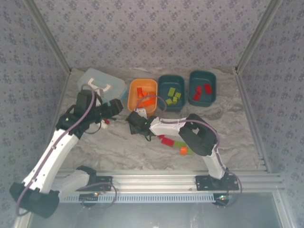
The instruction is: Sort the legos into containers by color
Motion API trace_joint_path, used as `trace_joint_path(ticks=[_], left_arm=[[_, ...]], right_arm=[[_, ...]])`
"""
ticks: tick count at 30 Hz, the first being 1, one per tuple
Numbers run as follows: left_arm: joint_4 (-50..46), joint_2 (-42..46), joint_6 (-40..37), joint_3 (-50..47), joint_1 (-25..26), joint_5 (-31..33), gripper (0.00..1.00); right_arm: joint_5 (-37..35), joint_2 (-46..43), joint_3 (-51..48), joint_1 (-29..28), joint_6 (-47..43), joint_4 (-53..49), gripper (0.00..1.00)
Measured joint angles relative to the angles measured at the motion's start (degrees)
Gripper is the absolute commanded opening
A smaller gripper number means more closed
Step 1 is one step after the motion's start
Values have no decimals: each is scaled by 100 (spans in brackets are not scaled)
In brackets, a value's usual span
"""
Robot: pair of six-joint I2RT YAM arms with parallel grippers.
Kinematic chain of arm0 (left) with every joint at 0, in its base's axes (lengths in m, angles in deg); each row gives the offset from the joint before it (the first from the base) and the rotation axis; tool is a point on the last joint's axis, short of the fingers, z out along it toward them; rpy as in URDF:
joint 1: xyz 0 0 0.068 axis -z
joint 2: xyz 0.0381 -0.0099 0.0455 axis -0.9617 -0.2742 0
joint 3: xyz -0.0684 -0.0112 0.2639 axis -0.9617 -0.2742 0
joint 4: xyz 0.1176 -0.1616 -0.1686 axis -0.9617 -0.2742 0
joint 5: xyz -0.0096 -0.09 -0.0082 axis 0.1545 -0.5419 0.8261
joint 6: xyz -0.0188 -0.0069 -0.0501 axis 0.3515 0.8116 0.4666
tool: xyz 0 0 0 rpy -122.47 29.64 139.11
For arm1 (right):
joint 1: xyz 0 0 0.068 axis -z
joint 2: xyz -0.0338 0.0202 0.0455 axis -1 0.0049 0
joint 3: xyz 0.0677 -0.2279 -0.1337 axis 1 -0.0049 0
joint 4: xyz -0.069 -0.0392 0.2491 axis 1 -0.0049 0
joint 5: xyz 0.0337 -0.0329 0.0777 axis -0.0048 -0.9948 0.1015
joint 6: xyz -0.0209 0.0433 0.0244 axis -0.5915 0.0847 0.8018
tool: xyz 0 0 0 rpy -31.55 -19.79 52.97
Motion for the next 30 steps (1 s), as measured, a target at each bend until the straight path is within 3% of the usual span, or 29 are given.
trace_joint_path(ticks=[5, 12, 20, 26, 30], left_arm=[[2, 560, 111, -496, 0, -136, 87], [-28, 706, 192, -645, 0, -254, 86], [-28, 822, 195, -675, 57, -326, 86], [39, 1132, 435, -916, 841, -402, 86], [236, 1213, 710, -1038, 1473, -337, 86]], right_arm=[[-81, 201, 223, 39, -96, 129, 59], [-118, 227, 256, 105, -120, 168, 36], [-127, -203, -289, -111, -122, 168, 32], [-133, -1856, -1425, -385, 140, -186, 32], [-155, -3209, -1690, 37, 168, -599, 32]])
